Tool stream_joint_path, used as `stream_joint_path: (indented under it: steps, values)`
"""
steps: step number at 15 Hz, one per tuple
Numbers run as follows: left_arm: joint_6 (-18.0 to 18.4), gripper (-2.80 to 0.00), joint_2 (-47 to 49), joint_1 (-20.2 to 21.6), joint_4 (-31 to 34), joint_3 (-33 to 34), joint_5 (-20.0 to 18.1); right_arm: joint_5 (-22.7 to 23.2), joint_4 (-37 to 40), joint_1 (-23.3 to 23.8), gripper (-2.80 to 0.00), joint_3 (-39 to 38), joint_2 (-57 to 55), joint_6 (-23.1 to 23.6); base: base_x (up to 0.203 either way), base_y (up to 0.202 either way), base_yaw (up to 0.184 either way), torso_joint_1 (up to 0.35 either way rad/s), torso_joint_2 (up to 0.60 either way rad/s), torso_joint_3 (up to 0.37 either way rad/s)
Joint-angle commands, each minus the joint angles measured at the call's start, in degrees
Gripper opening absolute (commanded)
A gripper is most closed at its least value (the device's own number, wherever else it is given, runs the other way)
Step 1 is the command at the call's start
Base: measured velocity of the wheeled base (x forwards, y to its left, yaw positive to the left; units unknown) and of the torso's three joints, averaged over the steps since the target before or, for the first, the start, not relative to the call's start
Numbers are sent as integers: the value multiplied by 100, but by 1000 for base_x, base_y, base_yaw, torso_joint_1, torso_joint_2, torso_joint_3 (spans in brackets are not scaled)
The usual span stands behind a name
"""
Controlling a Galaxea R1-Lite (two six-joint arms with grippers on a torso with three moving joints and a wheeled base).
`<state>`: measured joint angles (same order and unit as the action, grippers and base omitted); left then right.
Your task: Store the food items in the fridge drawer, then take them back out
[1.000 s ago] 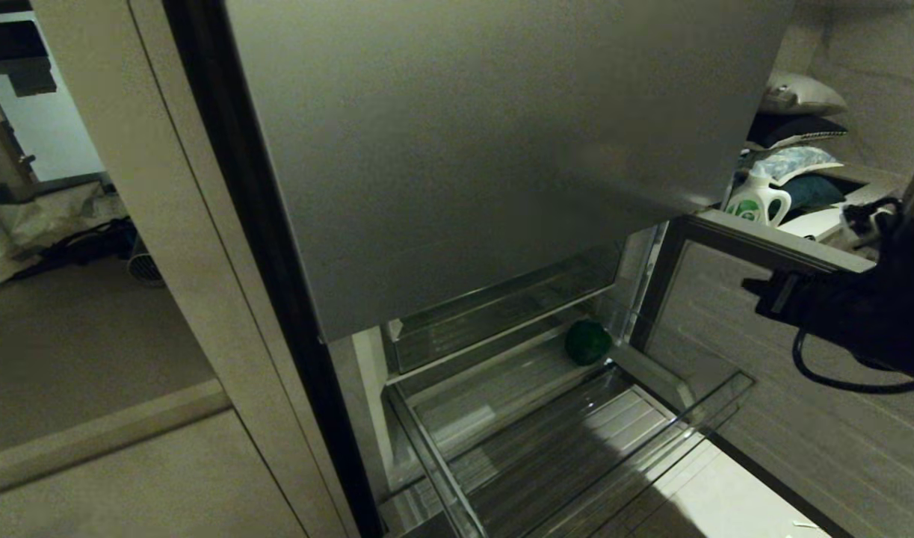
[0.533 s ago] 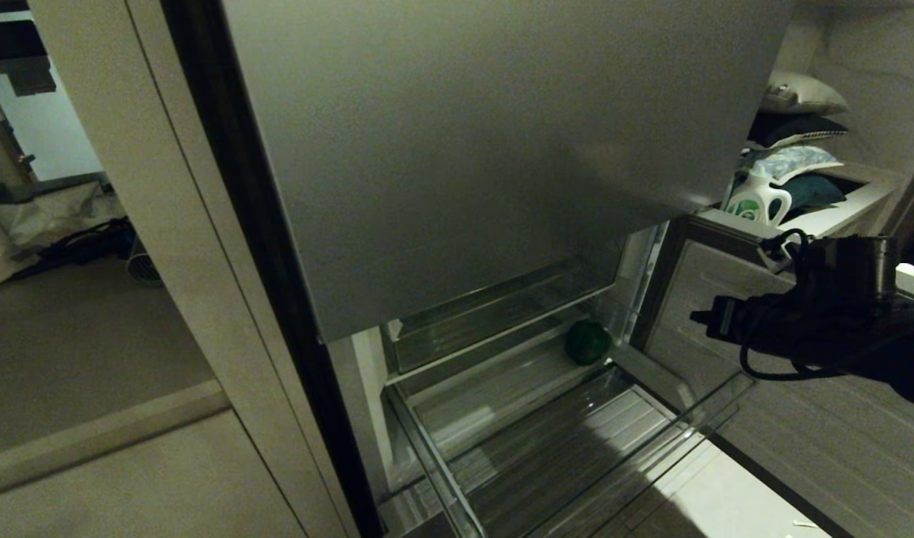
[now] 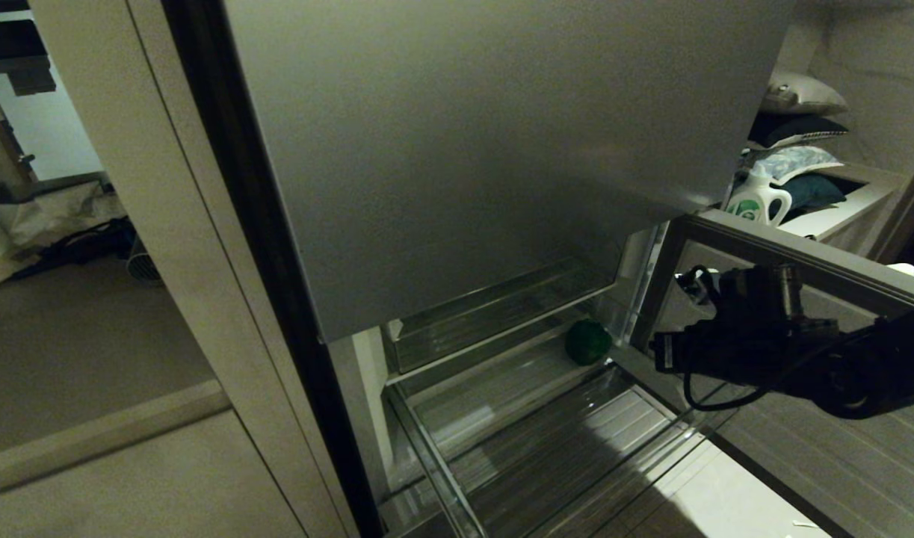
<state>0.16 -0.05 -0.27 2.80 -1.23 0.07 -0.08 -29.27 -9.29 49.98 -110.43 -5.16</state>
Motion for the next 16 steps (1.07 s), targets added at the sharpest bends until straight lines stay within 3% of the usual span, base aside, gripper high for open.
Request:
stream_joint_path:
  steps: [1, 5, 16]
  values:
    - [2, -280, 5, 4, 1, 0, 1, -75, -78, -101, -280, 182, -572, 206, 0, 0, 0, 0, 0, 0]
    - [-2, -280, 5, 5, 1, 0, 1, -91, -461, -73, -280, 631, -1092, 258, 0, 0, 0, 0, 0, 0]
    - [2, -280, 5, 0, 1, 0, 1, -71, -478, 24, -280, 1833, -1736, 490, 0, 0, 0, 0, 0, 0]
